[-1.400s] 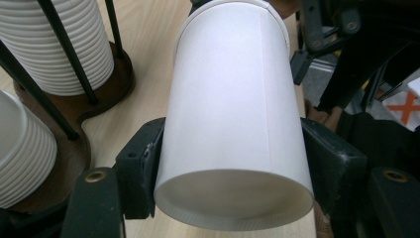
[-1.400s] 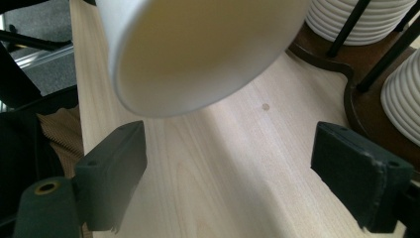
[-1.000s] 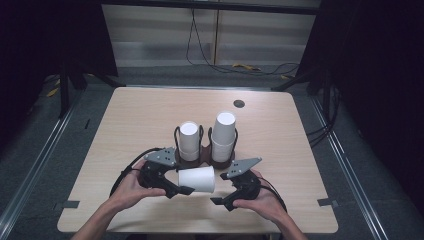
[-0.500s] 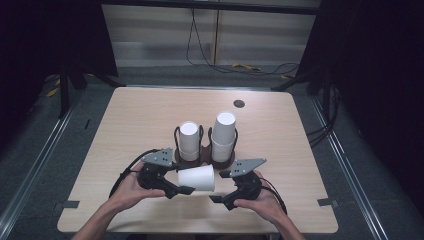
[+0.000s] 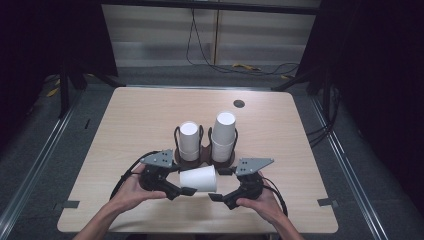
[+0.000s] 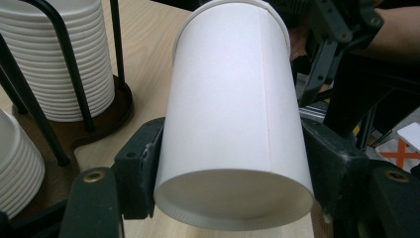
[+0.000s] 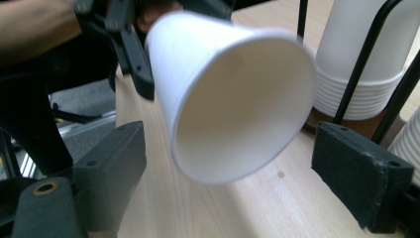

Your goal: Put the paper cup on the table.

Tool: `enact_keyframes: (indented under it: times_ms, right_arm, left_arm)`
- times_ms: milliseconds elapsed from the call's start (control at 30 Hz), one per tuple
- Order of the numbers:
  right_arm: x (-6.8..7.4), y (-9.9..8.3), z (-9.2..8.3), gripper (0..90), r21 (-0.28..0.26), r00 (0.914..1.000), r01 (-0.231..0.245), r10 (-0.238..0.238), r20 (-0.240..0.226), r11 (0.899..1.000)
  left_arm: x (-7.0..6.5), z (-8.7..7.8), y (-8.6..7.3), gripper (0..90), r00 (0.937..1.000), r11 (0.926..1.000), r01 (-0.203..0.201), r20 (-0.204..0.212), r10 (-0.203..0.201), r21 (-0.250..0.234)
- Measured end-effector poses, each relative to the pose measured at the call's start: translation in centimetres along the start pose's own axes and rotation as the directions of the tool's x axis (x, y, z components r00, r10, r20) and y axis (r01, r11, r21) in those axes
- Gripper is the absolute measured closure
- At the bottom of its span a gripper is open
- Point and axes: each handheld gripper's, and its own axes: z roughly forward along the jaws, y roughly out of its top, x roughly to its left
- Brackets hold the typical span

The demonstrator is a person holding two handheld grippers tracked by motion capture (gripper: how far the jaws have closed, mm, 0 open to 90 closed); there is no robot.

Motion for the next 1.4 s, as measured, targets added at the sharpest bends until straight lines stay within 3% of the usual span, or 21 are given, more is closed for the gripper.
enact_keyframes:
  times_ms: [133,667,900,1400]
  right_arm:
    - [-0.12,0.11,0.0,13.6,-0.027,0.9999,-0.008,0.008,-0.014,1.0]
    - [-0.19,0.37,0.83,15.5,-0.015,0.9973,-0.01,0.009,-0.073,1.0]
    - [-0.56,0.38,0.57,18.2,-0.035,0.9935,-0.036,0.032,-0.109,0.999]
    - [-0.6,0.4,0.45,23.3,-0.047,0.9934,-0.035,0.029,-0.111,0.998]
  left_arm:
    - [-0.13,0.26,-0.01,31.9,0.9998,0.9999,-0.012,0.014,0.012,0.004]
    - [-0.6,0.71,0.23,31.9,0.9986,0.9994,-0.034,0.041,0.034,-0.004]
    - [-0.51,0.66,0.11,32.3,0.9984,0.9994,-0.031,0.048,0.032,-0.014]
    - [0.08,0.85,-0.44,30.4,0.9977,0.9999,-0.011,0.066,0.012,-0.008]
